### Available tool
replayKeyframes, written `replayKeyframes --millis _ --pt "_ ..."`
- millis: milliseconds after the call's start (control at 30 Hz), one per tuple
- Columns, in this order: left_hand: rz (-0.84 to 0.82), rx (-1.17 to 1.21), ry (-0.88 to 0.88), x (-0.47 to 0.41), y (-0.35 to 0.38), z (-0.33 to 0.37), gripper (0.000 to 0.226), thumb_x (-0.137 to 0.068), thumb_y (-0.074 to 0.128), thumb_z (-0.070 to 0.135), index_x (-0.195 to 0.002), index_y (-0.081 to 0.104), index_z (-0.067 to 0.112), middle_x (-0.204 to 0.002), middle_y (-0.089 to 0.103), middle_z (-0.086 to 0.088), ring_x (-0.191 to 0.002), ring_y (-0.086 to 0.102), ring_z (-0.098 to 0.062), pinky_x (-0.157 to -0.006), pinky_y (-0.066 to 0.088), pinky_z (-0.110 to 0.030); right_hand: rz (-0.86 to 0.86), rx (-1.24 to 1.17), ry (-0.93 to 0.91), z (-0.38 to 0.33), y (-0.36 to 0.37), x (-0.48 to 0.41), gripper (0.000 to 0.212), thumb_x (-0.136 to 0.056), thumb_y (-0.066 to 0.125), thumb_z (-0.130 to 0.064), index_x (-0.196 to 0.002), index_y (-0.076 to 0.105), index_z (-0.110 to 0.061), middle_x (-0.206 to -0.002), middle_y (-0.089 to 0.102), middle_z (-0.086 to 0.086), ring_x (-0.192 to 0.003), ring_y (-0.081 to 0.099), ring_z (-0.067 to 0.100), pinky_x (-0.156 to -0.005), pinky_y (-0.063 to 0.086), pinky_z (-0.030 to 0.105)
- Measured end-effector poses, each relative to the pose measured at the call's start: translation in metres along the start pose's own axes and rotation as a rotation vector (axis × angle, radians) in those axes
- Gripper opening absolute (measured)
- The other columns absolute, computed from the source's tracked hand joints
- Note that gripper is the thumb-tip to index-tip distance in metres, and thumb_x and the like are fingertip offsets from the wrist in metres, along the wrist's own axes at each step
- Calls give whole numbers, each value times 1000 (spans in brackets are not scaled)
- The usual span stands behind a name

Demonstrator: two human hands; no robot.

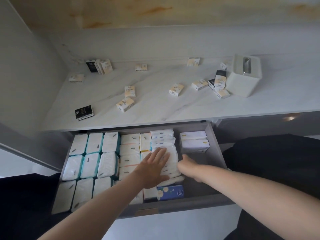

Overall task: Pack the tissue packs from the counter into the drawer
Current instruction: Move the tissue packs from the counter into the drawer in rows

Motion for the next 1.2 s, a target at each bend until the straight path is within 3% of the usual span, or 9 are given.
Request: replayKeyframes --millis 133,300,367,433,567,700,900,1067,1200 --pt "-113 -11 16 -5 14 -3 79 -99 28 58 -155 -13 21 -161 -22 -2 -147 -22 -25 -122 1 -48 17 -139 -127 -22 4 2 78 -92 41 -12 -158 3 -31 -156 34 4 -123 50 23 -84 48 29" --pt "336 203 -76 -13 -38 -23 46 -100 38 43 -141 37 22 -143 36 3 -133 33 -17 -111 34 -38 -67 -189 -218 -37 25 -3 101 -79 44 7 -156 -7 -35 -153 29 1 -126 42 21 -89 47 31" --pt "327 187 -141 -13 -32 -31 56 -100 35 45 -149 26 18 -151 28 0 -140 26 -21 -115 29 -37 -80 -201 -215 -38 25 -6 104 -74 46 10 -155 -1 -35 -146 35 1 -123 44 21 -88 50 34" --pt "158 144 -153 -15 -10 -34 69 -101 32 50 -156 7 18 -163 4 -4 -150 3 -25 -122 15 -41 13 -160 -207 -38 16 -9 97 -80 49 6 -157 -1 -26 -151 29 0 -136 37 25 -106 44 42" --pt "29 110 -114 -17 0 -36 74 -99 37 52 -157 2 21 -164 -5 -3 -151 -5 -23 -123 10 -44 36 82 -255 -45 13 -10 96 -89 45 2 -156 -18 -26 -164 -20 -3 -153 -3 19 -118 15 29" --pt "51 227 -127 -22 -21 -47 56 -99 44 43 -151 31 26 -159 20 1 -145 21 -22 -115 30 -42 51 286 -315 -57 1 -3 78 -93 42 -4 -159 6 -22 -166 5 -3 -150 18 22 -118 25 32" --pt "308 431 -227 -17 -88 -81 33 -99 45 22 -130 57 26 -129 55 3 -115 55 -20 -87 46 -31 435 556 -363 -121 -33 19 45 -93 52 -21 -137 45 -19 -137 42 7 -119 51 31 -95 46 40" --pt "539 495 -349 -2 -140 -139 30 -94 49 15 -121 62 20 -112 61 0 -102 57 -19 -83 49 -34 540 468 -664 -204 -45 30 36 -92 50 -16 -127 55 -20 -129 50 4 -110 57 28 -86 46 35" --pt "593 400 -445 4 -157 -187 40 -92 51 11 -131 57 20 -128 54 -7 -119 47 -26 -95 45 -37 512 473 -763 -251 -44 11 38 -90 49 -12 -126 59 -21 -130 50 2 -114 55 25 -87 47 35"
Point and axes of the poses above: each hand's wrist, its own x-axis away from the middle knuckle, its own y-axis out of the palm, z = x × y, the point moved 8 cm from there along -x, towards the middle knuckle
